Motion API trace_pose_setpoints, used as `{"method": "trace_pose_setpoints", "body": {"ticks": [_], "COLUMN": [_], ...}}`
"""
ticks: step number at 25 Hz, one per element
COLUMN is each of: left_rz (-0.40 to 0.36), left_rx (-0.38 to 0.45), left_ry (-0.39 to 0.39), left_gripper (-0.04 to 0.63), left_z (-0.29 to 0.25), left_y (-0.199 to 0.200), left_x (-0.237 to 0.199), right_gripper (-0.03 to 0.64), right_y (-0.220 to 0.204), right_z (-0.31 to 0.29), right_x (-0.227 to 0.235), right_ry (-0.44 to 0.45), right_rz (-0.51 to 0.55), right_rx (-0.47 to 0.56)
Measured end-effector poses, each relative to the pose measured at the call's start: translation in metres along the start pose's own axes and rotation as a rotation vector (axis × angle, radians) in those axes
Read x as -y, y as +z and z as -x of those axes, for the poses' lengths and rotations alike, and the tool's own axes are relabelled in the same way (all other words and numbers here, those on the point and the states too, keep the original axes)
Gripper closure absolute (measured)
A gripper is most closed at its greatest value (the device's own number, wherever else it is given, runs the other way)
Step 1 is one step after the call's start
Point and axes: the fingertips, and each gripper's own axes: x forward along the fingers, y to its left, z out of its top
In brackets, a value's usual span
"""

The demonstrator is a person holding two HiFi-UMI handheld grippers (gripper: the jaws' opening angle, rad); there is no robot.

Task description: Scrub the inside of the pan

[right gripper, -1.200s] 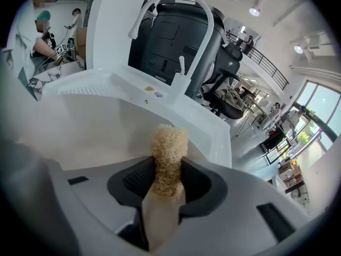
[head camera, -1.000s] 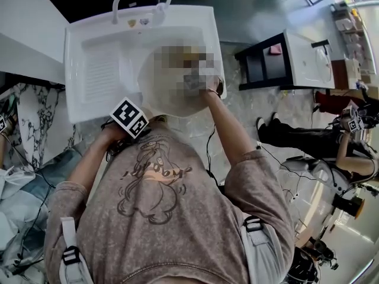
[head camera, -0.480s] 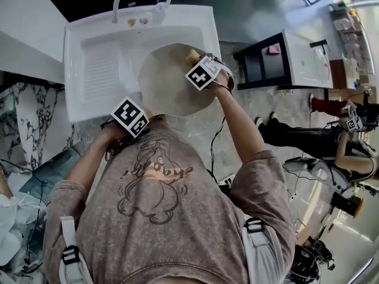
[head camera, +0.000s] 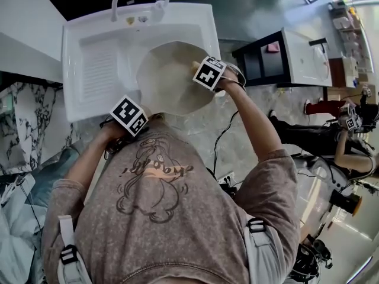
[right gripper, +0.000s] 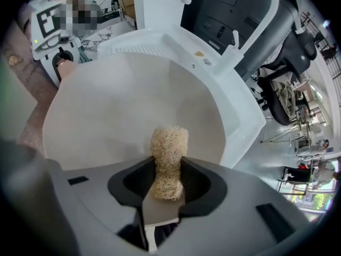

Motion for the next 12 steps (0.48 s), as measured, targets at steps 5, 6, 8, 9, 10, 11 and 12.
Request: {"method": "trace_pose_setpoints", "body": {"ticks": [5, 6, 8, 9, 10, 11, 12], "left_rz": [0.003, 0.001, -0.007, -0.011, -0.014, -0.015, -0.014], "left_rx": [-0.001, -0.003, -0.006, -0.009, -0.011, -0.013, -0.014], "left_ry": [0.000, 0.002, 0.009, 0.014, 0.017, 0.017, 0.015], "left_gripper": [0.489, 0.489, 0.489, 0.489, 0.489, 0.489, 0.491], "left_z": [-0.001, -0.001, -0.001, -0.002, -0.002, -0.002, -0.002], "left_y": [0.000, 0.000, 0.000, 0.000, 0.000, 0.000, 0.000], "left_x": [0.000, 0.000, 0.001, 0.002, 0.002, 0.002, 0.003], "right_gripper": [0.463, 0.463, 0.464, 0.465, 0.465, 0.465, 0.465], "right_y": [-0.023, -0.020, -0.022, -0.022, -0.021, -0.020, -0.019], "right_z": [0.012, 0.011, 0.009, 0.009, 0.008, 0.008, 0.009], "right_x": [-0.009, -0.014, -0.024, -0.030, -0.036, -0.043, -0.049], "right_ry": [0.061, 0.080, 0.109, 0.127, 0.149, 0.172, 0.194], "right_rz": [-0.032, -0.019, 0.008, 0.025, 0.044, 0.062, 0.077], "right_rx": [-0.080, -0.063, -0.070, -0.071, -0.068, -0.068, -0.070]}}
